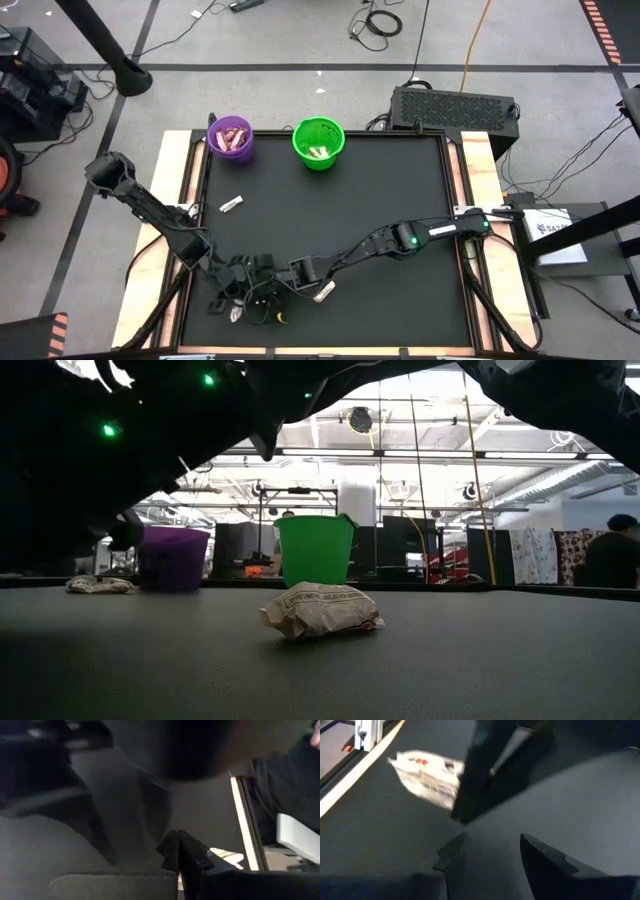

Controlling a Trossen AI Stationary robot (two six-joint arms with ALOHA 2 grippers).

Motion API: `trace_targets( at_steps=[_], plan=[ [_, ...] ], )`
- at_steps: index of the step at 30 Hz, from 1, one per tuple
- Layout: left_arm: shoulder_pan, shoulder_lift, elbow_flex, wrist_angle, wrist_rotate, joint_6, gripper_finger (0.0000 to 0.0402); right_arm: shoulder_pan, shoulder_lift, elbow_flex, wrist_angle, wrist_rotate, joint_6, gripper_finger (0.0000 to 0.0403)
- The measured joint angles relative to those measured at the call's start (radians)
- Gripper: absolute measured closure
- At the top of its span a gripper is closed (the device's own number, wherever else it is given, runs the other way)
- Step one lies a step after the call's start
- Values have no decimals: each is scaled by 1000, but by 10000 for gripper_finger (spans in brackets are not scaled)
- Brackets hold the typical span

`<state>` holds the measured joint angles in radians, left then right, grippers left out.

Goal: Sort candy by brand, put in halloween buckets
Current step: Put the white chocolate bar into the green bucket

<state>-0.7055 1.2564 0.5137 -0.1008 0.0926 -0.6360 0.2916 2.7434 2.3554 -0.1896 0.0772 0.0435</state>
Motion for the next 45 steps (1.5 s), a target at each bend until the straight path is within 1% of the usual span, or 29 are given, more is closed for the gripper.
trace_targets(
  at_steps=[6, 12, 17, 21, 24, 25, 27, 29, 30, 31, 34, 36, 38, 41, 43, 45],
  plan=[
    [1, 0, 0, 14, -84, 68, 400, 3, 0, 0, 3, 1, 5, 232],
    [22, -5, 13, 10, -91, 91, 400, 2, 0, 0, -22, 0, 1, 232],
    [23, -51, 38, -66, -95, 104, 400, -2, -26, 0, -174, 20, -25, 232],
    [23, -109, 79, -146, -151, 125, 400, -3, -99, 0, -347, 157, -26, 232],
    [23, -164, 89, -154, -235, 128, 401, 5, -142, 2, -473, 281, -56, 232],
    [23, -185, 89, -156, -270, 130, 401, 8, -151, 2, -501, 341, -79, 232],
    [23, -227, 89, -175, -352, 129, 401, 21, -162, 2, -559, 496, -115, 233],
    [23, -269, 90, -207, -444, 127, 401, 32, -173, 2, -632, 652, -121, 239],
    [23, -289, 89, -226, -487, 126, 401, 37, -183, 2, -684, 711, -107, 243],
    [23, -309, 89, -235, -525, 125, 401, 40, -192, 2, -727, 752, -85, 247],
    [23, -370, 90, -257, -633, 118, 401, 37, -209, 2, -843, 825, -19, 259],
    [23, -407, 90, -254, -710, 89, 401, 36, -205, 1, -914, 889, -6, 265],
    [23, -441, 90, -258, -791, 43, 401, 39, -202, -2, -940, 971, -34, 271],
    [32, -479, 90, -258, -898, 15, 401, 50, -204, 0, -908, 1058, -108, 276],
    [52, -496, 90, -258, -950, 13, 401, 57, -204, 2, -876, 1123, -163, 279],
    [84, -506, 90, -258, -969, 14, 401, 64, -203, 1, -826, 1191, -244, 280]
  ],
)
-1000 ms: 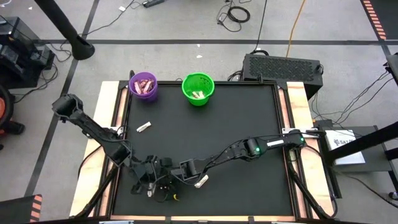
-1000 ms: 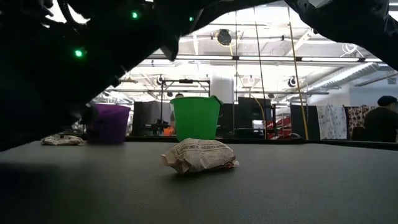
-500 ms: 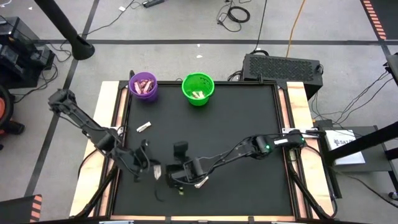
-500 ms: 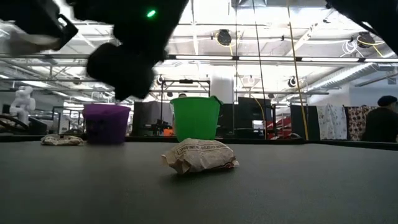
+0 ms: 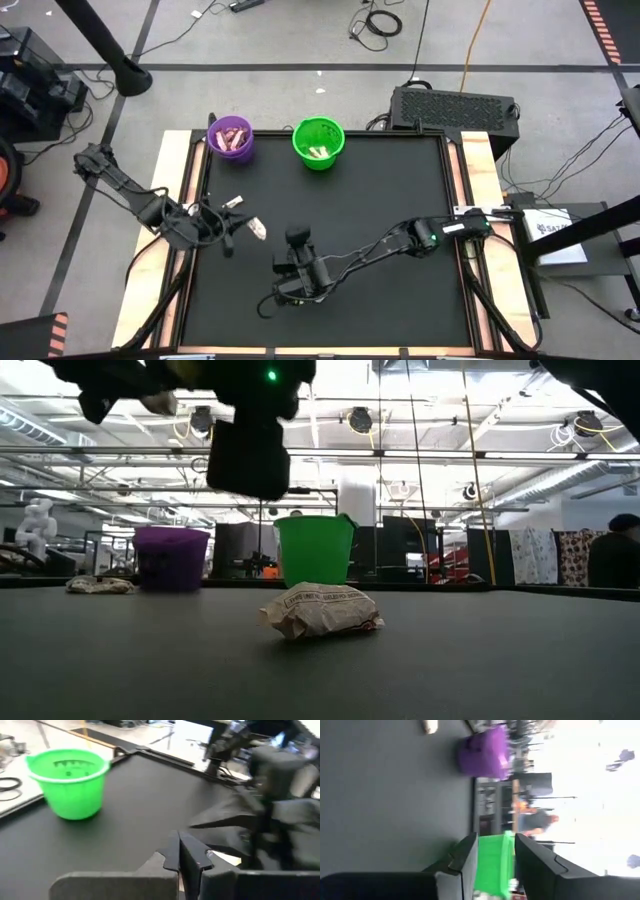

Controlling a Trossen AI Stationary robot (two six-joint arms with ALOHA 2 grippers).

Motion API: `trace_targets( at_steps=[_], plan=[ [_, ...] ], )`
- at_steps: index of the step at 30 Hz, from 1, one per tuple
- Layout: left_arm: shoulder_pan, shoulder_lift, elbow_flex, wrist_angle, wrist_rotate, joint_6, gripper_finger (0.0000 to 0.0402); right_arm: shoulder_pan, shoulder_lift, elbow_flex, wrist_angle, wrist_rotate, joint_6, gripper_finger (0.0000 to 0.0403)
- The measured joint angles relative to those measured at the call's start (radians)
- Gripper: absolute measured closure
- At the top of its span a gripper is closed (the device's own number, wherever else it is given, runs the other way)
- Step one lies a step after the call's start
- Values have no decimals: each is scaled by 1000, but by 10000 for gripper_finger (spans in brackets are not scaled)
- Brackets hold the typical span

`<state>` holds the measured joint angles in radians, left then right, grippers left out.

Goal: Sort candy by brand, put in halloween buckets
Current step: Put the white chocolate bar into the green bucket

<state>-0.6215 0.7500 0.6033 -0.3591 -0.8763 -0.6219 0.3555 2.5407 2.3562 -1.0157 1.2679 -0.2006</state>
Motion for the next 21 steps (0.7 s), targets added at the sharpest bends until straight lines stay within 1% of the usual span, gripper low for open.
trace_targets(
  at_steps=[3, 5, 8, 11, 14, 17, 19, 21],
  plan=[
    [52, -2, 0, -3, 1, 0, 401, 0, 0, 0, 115, 75, -116, 279],
    [80, -1, 0, -13, 1, 0, 401, 0, 0, 0, 189, 102, -170, 275],
    [114, 2, -1, -29, 4, 2, 401, 0, 0, 0, 293, 94, -267, 257],
    [129, 2, -1, -25, 9, 7, 401, -10, 0, 0, 411, 60, -349, 225],
    [147, 13, -1, -14, 18, 7, 401, -30, 0, 0, 499, 14, -362, 182],
    [162, 16, -1, -14, 41, 8, 401, -47, 0, 0, 553, 17, -361, 141],
    [169, 16, -1, -14, 48, 8, 401, -58, 0, 0, 586, 15, -353, 123],
    [173, 16, -1, -12, 49, 8, 401, -68, 0, 0, 590, 8, -332, 113]
  ],
)
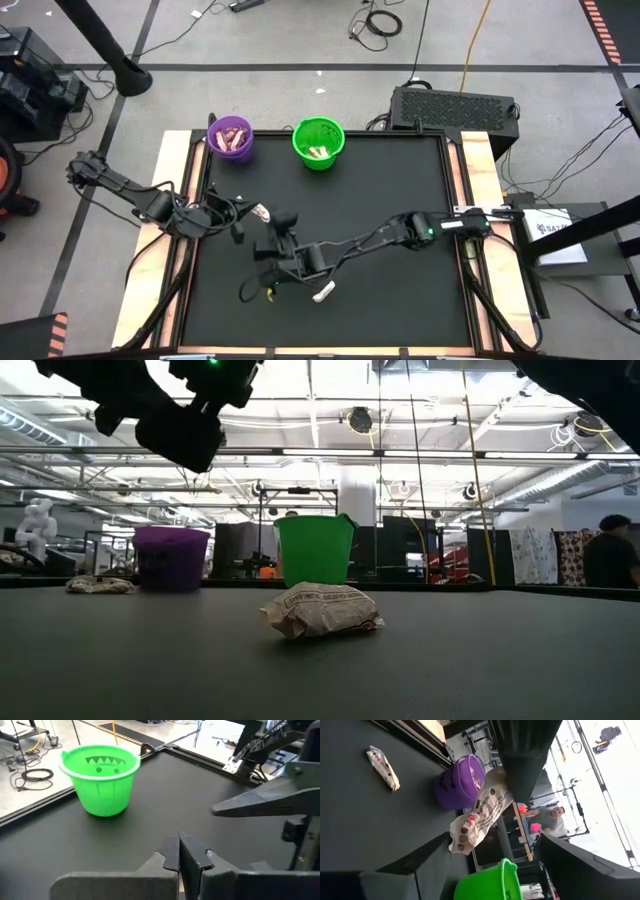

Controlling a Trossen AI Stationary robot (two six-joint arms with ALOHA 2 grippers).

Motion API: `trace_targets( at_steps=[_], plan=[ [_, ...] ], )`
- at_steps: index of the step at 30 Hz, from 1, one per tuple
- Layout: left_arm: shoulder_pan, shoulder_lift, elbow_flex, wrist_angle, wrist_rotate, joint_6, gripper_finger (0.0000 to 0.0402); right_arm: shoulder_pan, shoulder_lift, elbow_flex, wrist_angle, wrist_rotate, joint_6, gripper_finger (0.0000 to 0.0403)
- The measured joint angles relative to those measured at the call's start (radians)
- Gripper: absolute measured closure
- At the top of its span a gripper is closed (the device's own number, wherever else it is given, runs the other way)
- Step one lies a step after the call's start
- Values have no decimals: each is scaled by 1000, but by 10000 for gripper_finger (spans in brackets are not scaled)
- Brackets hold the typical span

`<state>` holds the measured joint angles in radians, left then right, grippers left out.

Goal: Sort candy by brand, put in halloween buckets
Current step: Put the white chocolate bar into the green bucket

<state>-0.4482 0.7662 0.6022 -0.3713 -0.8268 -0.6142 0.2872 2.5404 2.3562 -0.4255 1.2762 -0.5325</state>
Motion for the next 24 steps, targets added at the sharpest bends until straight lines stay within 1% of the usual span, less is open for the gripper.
trace_targets(
  at_steps=[3, 7, 12, 16, 19, 21, 22, 23, 24],
  plan=[
    [5, 0, 0, 11, 1, 2, 401, -12, 0, 0, -5, -17, 32, 111],
    [5, -2, 0, 64, 4, 66, 401, -28, 0, 0, 5, -96, 92, 116],
    [30, -9, 0, 75, -2, 101, 401, -23, 0, 0, 15, -93, 136, 124],
    [45, -9, 0, 75, 38, 99, 401, -21, 0, 0, 50, -84, 127, 134],
    [45, -9, 0, 75, 42, 98, 401, -26, 0, 0, 56, -67, 120, 145],
    [45, -9, 0, 75, 43, 98, 401, -29, 0, 0, 56, -65, 126, 161],
    [45, -9, 0, 75, 43, 98, 401, -29, 1, 0, 56, -65, 126, 176],
    [45, -9, 0, 75, 44, 99, 401, -29, 1, 0, 56, -64, 126, 198],
    [45, -9, 0, 75, 44, 100, 401, -29, 1, 0, 56, -64, 125, 229]
  ],
)
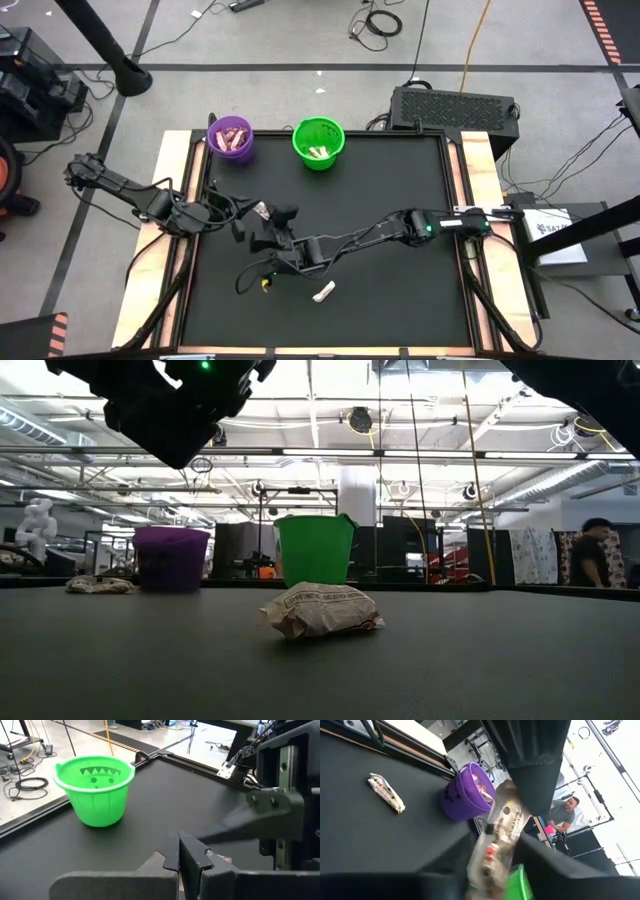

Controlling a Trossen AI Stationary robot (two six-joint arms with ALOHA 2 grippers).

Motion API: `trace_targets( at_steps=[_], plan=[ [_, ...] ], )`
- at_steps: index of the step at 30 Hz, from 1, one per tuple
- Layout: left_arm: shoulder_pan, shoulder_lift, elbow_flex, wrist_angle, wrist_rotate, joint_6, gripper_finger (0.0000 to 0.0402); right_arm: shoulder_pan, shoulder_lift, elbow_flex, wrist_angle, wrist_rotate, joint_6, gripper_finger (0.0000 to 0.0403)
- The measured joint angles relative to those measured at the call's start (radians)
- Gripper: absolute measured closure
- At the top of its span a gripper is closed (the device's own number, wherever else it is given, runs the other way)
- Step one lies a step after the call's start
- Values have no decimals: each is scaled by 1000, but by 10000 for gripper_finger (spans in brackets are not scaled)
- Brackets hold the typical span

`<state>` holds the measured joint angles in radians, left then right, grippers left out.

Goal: Sort candy by brand, put in halloween buckets
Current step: Put the white chocolate bar into the green bucket

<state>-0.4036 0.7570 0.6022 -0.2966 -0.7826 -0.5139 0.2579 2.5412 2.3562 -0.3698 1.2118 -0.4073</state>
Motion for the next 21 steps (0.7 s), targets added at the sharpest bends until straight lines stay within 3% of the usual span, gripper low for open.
trace_targets(
  at_steps=[3, 4, 9, 12, 21],
  plan=[
    [0, 0, 0, -2, 1, 1, 401, 1, 0, 0, 0, -4, -25, 351],
    [1, 0, 0, -3, 1, 3, 401, 4, 0, 0, 2, -6, -39, 369],
    [17, 1, 0, 0, 1, 64, 395, 4, 0, 0, 17, -6, -41, 370],
    [25, 1, 0, 1, -2, 140, 370, -7, 0, 0, -3, -17, -64, 370],
    [25, -5, 1, -2, -66, 312, 212, -116, -29, -1, -222, -195, 78, 370]
  ],
)
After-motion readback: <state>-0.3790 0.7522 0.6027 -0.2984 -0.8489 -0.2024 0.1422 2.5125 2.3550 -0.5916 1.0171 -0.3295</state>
